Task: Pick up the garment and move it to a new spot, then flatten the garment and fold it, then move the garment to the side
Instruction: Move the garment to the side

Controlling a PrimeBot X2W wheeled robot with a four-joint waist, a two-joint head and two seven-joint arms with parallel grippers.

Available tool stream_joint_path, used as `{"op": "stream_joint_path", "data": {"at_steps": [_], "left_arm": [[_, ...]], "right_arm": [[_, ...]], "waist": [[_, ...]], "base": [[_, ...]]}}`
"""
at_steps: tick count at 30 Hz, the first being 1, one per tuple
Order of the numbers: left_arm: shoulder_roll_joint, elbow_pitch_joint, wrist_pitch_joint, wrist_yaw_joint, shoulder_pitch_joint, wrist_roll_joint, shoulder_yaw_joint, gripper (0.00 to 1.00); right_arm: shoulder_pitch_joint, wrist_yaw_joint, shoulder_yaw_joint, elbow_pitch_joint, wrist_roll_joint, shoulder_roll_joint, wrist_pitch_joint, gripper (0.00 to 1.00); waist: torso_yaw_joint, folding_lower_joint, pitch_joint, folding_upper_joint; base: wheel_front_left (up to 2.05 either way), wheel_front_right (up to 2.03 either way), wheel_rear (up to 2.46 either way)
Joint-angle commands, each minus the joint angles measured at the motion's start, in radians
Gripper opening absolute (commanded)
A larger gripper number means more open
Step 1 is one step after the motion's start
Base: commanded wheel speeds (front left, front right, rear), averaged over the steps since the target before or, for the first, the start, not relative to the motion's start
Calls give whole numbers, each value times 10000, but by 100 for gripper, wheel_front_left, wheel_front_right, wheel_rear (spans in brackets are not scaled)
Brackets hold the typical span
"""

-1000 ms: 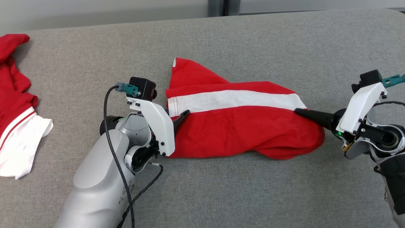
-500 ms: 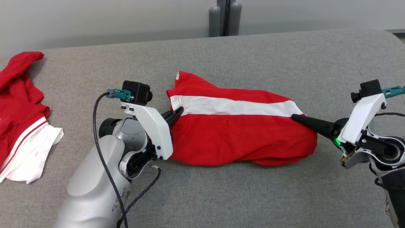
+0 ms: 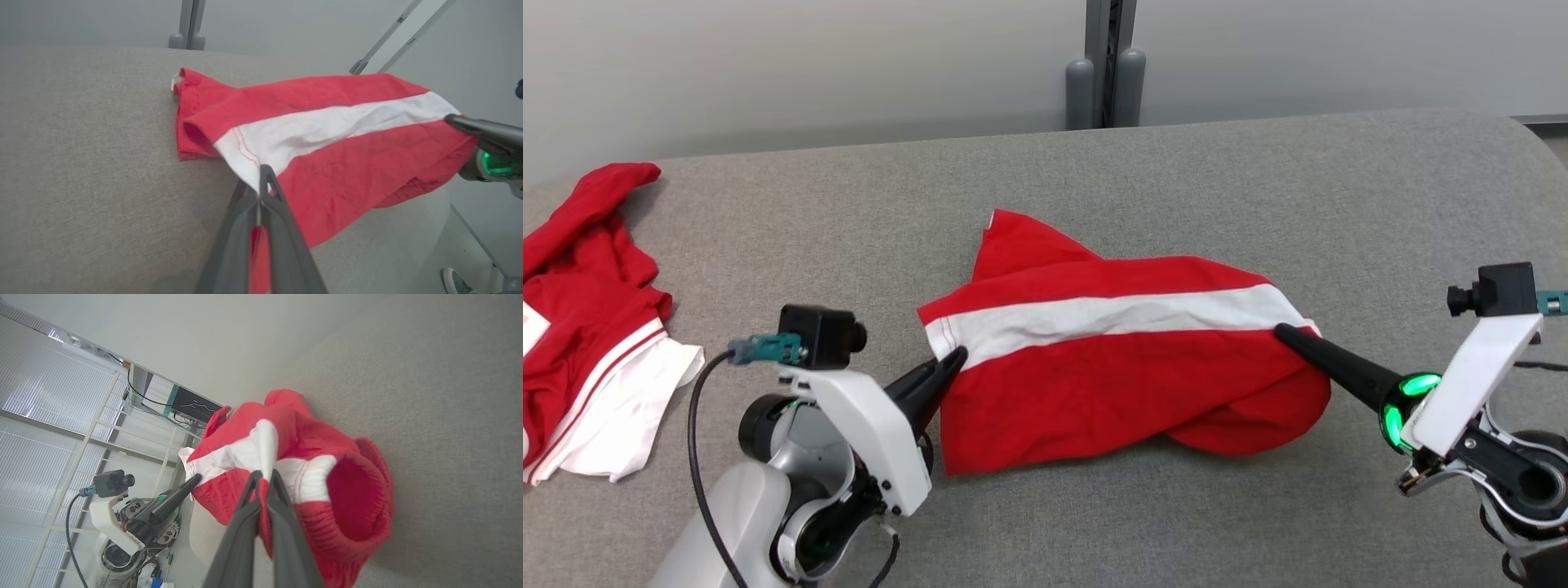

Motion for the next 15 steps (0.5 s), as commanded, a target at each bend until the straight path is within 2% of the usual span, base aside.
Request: {"op": "stream_joint_path", "data": {"at_steps": [1,10,15], "left_arm": [[211,-519,23,210,515,-29,92,0],[654,-2344,155,920,2225,-227,333,0],[664,-2840,88,1144,2799,-391,452,0]], "right_arm": [[459,24,42,-456,90,-113,-347,0],[2040,25,151,-1908,-42,-304,-1945,0],[2724,25,406,-2362,-24,-347,-2497,0]], "waist": [[18,0,-31,0],[149,0,-76,0],[175,0,-148,0]], "base": [[0,0,0],[0,0,0],[0,0,0]]}}
